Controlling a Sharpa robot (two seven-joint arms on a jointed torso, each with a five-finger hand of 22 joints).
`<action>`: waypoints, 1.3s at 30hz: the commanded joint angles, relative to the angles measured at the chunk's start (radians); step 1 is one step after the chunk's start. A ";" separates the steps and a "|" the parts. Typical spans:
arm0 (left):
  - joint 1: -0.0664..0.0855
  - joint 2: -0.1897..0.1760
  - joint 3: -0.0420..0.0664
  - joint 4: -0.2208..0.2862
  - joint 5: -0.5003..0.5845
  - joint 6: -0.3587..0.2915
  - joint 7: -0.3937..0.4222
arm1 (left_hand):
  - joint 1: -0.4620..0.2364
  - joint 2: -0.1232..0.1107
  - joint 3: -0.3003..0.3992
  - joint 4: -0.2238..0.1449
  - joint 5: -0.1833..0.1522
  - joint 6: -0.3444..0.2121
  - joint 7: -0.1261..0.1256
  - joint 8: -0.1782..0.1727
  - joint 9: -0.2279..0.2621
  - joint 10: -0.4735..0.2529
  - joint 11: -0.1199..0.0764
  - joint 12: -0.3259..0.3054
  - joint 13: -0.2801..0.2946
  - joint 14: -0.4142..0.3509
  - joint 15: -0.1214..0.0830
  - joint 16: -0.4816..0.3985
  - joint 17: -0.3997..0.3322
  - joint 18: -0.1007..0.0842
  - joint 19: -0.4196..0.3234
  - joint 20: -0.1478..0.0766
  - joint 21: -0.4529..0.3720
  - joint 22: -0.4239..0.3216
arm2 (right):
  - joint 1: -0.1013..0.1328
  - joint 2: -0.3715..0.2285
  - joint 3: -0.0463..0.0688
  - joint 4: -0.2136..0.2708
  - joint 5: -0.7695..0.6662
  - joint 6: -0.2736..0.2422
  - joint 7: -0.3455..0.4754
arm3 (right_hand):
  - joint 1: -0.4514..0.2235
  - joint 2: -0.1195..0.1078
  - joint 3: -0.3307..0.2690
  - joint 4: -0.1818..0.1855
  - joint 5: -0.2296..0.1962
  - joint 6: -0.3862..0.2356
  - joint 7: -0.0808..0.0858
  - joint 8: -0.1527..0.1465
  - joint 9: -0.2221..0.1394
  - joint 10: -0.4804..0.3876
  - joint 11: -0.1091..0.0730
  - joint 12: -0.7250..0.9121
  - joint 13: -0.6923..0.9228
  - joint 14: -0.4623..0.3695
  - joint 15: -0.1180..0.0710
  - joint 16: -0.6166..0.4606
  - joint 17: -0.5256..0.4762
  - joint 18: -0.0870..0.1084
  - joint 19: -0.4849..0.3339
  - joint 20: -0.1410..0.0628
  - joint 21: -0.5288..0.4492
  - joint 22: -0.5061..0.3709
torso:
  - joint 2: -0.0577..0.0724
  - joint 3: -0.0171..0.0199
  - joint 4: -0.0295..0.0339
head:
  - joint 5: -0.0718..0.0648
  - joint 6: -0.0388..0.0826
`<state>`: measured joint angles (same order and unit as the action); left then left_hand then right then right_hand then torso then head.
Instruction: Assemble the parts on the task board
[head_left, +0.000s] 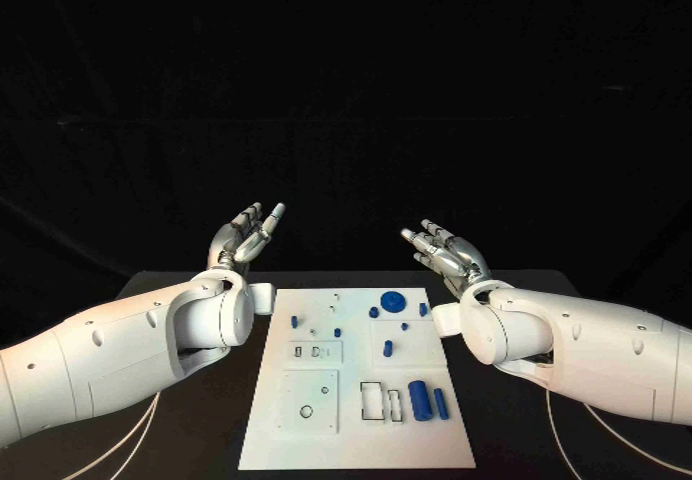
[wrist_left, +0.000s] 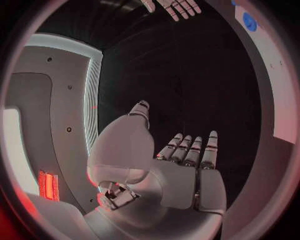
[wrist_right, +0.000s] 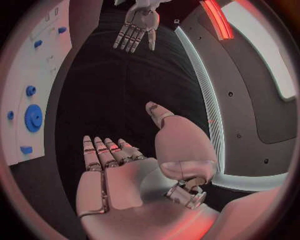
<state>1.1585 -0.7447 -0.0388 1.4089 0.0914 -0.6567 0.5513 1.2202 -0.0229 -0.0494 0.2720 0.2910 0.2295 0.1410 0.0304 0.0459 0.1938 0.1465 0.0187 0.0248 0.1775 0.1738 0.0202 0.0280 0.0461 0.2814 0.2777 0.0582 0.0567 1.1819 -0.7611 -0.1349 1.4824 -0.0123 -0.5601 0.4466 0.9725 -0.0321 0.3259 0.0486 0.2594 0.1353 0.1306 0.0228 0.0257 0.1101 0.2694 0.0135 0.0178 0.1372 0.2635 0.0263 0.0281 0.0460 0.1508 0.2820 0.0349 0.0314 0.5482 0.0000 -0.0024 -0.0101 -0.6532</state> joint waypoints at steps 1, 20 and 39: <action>0.001 0.003 0.000 0.001 0.029 0.054 0.038 | 0.065 0.003 -0.012 0.012 0.016 0.032 0.057 0.011 0.006 0.032 0.010 0.011 0.005 0.025 0.018 0.011 0.006 0.028 0.034 0.011 0.018 0.010 | 0.017 0.004 -0.014 -0.014 -0.045 0.191 -0.052 | 0.153 -0.012 0.043 -0.077 -0.010 0.157 0.173 0.049 0.032 0.163 0.017 0.038 0.020 0.174 0.015 0.055 0.037 0.033 0.098 0.011 0.046 0.024 | 0.000 0.0002 -0.0002 | 0.000 0.000; 0.013 -0.088 0.000 0.070 -0.058 0.190 -0.047 | 0.294 0.031 0.013 -0.055 0.014 0.631 0.059 0.236 0.129 0.844 0.018 0.128 0.044 0.783 -0.039 0.276 0.146 0.139 0.498 -0.027 0.263 0.098 | 0.084 0.008 -0.027 -0.134 -0.921 0.188 -0.252 | 0.216 -0.070 0.152 -0.285 -0.042 0.783 0.085 0.242 0.146 0.921 -0.099 0.107 0.050 0.877 -0.128 0.221 0.156 0.139 0.740 -0.031 0.218 0.068 | 0.056 -0.0007 0.0012 | 0.001 -0.029; 0.036 -0.199 0.007 0.251 -0.095 0.243 -0.071 | 0.298 -0.011 0.016 -0.030 -0.014 0.655 0.053 0.226 0.131 0.888 0.010 0.086 0.041 0.831 -0.053 0.273 0.182 0.136 0.564 -0.046 0.269 0.087 | 0.135 0.027 -0.021 -0.102 -1.483 0.294 -0.479 | 0.159 -0.129 0.137 -0.301 -0.025 0.852 0.019 0.251 0.299 1.100 -0.186 0.052 0.093 1.313 -0.261 0.579 0.549 0.133 1.106 -0.192 0.508 0.227 | 0.137 0.0046 0.0162 | -0.013 -0.018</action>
<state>1.1911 -0.9419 -0.0334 1.6494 0.0078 -0.4456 0.4826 1.5203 -0.0256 -0.0316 0.2347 0.2816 0.8831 0.1908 0.2576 0.1768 1.0819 0.1522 0.1103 0.0662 1.0082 0.1182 0.2970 0.2083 0.1735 0.8368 0.2323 0.3273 0.1449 1.3157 -0.7373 -0.1562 1.3760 -1.3549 -0.3143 0.0281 1.1475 -0.1376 0.4734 -0.2515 0.2346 0.9718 0.1611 0.2825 0.2734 1.1771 0.1059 0.0879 0.0910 1.3000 0.0390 0.4212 0.4001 0.1626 1.1341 0.1426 0.4021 0.1730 0.6667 0.0037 0.0108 -0.0211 -0.6737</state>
